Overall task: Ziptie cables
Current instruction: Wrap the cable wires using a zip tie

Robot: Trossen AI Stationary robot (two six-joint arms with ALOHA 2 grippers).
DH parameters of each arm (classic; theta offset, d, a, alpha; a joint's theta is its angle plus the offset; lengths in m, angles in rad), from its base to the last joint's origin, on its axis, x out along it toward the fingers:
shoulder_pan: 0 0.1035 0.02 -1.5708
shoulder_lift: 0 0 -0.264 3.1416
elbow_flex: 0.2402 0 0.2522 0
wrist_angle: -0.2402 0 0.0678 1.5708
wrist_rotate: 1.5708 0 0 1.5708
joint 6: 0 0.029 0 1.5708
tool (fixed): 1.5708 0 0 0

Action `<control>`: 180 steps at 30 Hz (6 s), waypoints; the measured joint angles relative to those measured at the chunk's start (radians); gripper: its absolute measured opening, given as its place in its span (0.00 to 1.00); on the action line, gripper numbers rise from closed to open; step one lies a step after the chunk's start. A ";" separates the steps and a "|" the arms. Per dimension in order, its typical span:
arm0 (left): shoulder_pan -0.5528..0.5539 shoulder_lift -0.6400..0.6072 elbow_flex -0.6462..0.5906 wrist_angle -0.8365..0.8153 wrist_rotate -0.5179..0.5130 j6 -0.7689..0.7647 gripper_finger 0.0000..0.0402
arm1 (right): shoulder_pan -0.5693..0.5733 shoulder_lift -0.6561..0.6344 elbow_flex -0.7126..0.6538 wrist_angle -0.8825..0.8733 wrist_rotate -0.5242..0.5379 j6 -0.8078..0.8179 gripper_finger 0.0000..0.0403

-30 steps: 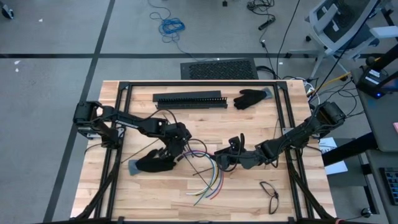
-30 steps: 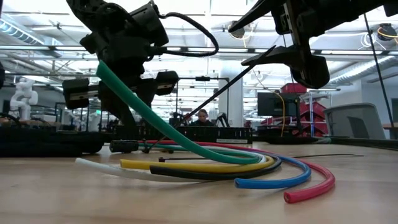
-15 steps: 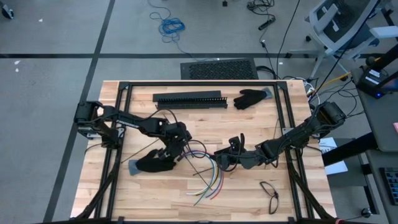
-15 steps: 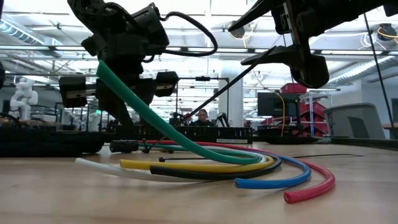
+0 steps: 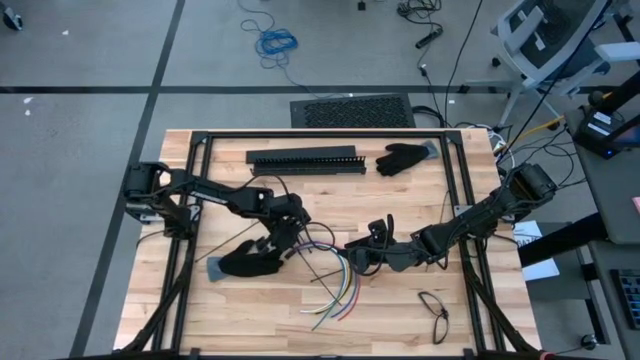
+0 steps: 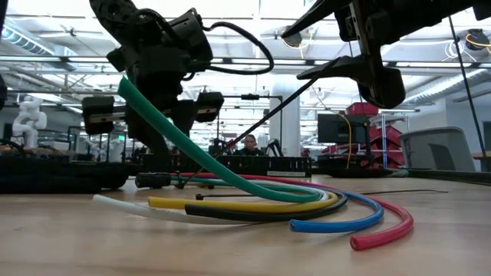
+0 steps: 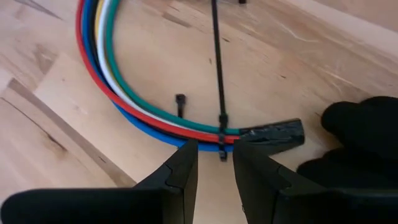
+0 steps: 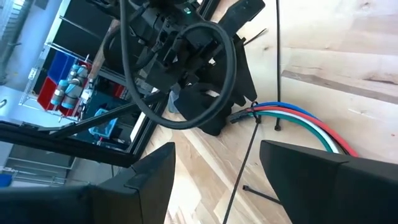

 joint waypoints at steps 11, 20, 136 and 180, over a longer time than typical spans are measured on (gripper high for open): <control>0.000 0.001 0.000 -0.015 0.007 -0.001 0.25 | 0.000 0.000 0.000 0.020 0.001 -0.024 0.57; -0.001 0.034 0.000 -0.017 0.020 0.000 0.25 | 0.000 0.000 0.000 0.025 0.002 -0.027 0.57; 0.034 0.084 0.065 -0.077 0.037 -0.048 0.18 | -0.001 0.000 0.000 0.046 0.018 -0.050 0.57; 0.037 0.084 0.065 -0.108 -0.023 -0.160 0.03 | -0.001 0.000 0.000 0.047 0.018 -0.062 0.57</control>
